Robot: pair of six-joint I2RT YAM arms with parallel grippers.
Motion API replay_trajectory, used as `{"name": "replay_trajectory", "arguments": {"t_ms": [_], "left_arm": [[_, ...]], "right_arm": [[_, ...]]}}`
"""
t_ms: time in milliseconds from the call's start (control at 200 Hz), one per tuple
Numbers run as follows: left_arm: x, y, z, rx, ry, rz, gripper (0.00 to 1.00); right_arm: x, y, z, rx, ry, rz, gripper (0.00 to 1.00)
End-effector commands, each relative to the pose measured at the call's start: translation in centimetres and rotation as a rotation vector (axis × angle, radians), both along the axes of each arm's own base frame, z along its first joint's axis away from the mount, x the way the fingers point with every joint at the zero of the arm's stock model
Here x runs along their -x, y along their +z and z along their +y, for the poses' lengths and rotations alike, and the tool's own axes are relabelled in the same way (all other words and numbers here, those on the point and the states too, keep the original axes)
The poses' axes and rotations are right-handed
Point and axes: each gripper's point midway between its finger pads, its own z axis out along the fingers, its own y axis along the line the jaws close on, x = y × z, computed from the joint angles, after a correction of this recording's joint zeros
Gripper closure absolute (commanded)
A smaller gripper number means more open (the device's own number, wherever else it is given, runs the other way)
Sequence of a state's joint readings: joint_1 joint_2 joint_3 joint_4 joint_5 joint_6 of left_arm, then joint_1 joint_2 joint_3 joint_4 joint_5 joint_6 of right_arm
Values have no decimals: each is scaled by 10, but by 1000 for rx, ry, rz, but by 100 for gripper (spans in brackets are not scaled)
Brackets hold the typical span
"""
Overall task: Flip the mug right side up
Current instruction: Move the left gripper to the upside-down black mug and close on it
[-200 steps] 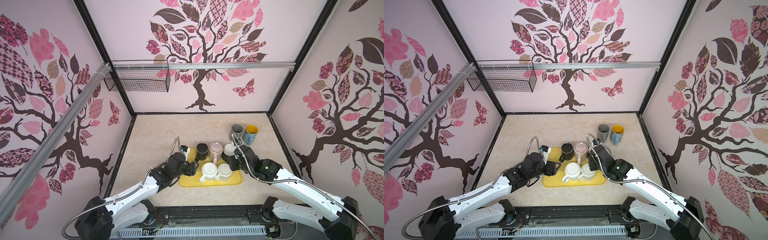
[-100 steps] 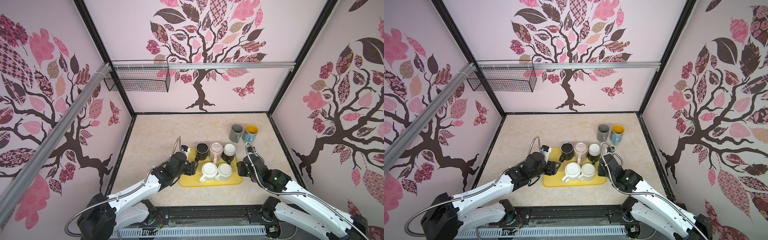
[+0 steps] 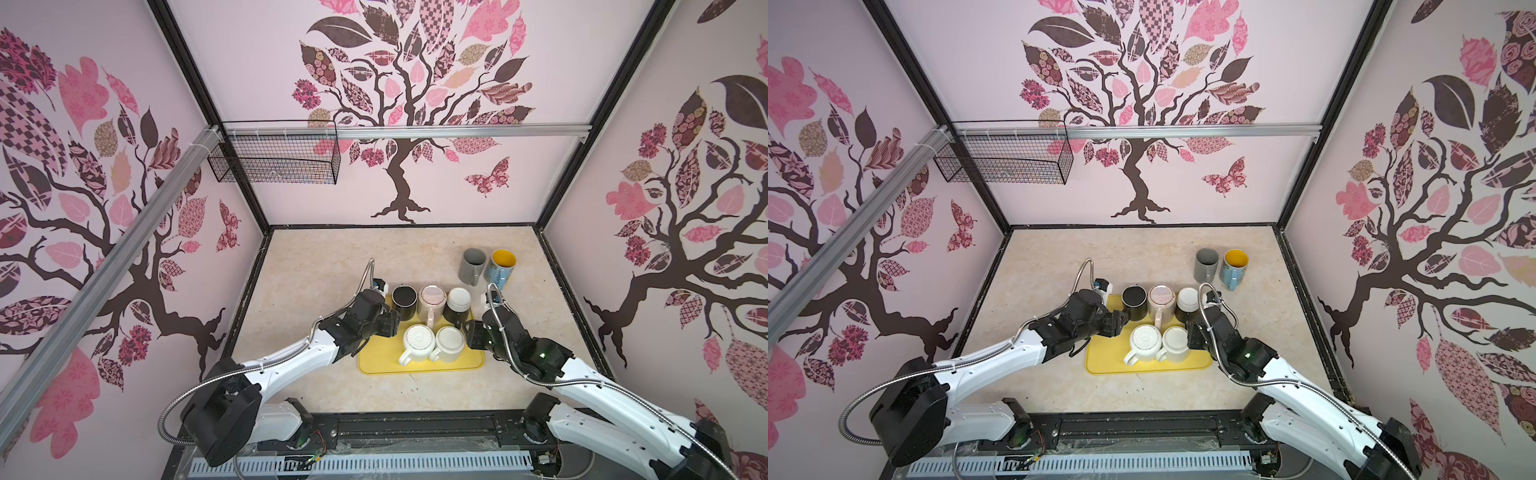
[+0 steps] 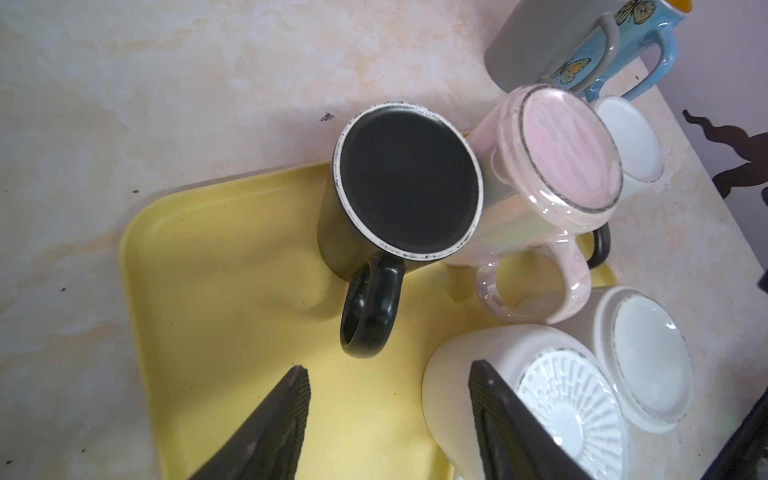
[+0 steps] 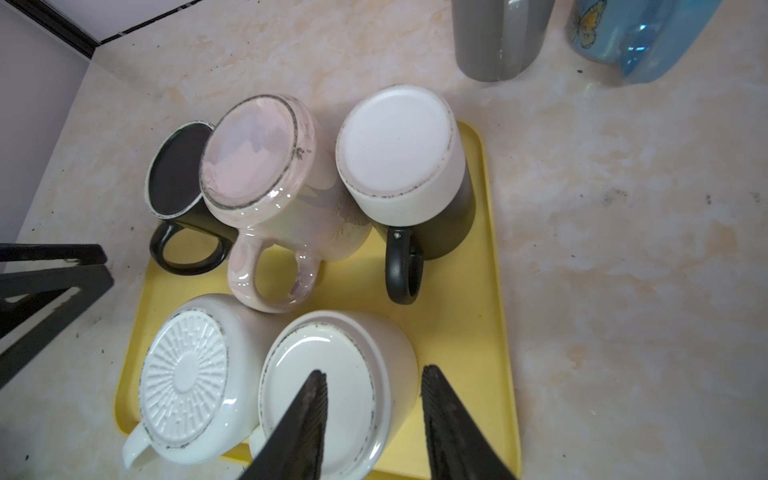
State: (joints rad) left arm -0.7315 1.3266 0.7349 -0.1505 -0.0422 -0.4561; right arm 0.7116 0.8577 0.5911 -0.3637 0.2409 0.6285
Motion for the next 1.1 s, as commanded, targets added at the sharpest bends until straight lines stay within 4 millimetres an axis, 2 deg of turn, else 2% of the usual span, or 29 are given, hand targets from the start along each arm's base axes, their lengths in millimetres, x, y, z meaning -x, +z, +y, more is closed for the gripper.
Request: {"name": "replay_trajectory", "arguments": {"t_ms": [0,355,1095], "left_arm": [[-18,21,-11,24,-8,-54,36],[-31,6,-20,-9,-24,-27,41],[-48,-17,-28,-69,-49,6,54]], "right_arm": [[-13,30,11,-41,13,-72,57],[-16,35,16,-62,34,-101,56],[-9,21,17,-80,55,-86,56]]}}
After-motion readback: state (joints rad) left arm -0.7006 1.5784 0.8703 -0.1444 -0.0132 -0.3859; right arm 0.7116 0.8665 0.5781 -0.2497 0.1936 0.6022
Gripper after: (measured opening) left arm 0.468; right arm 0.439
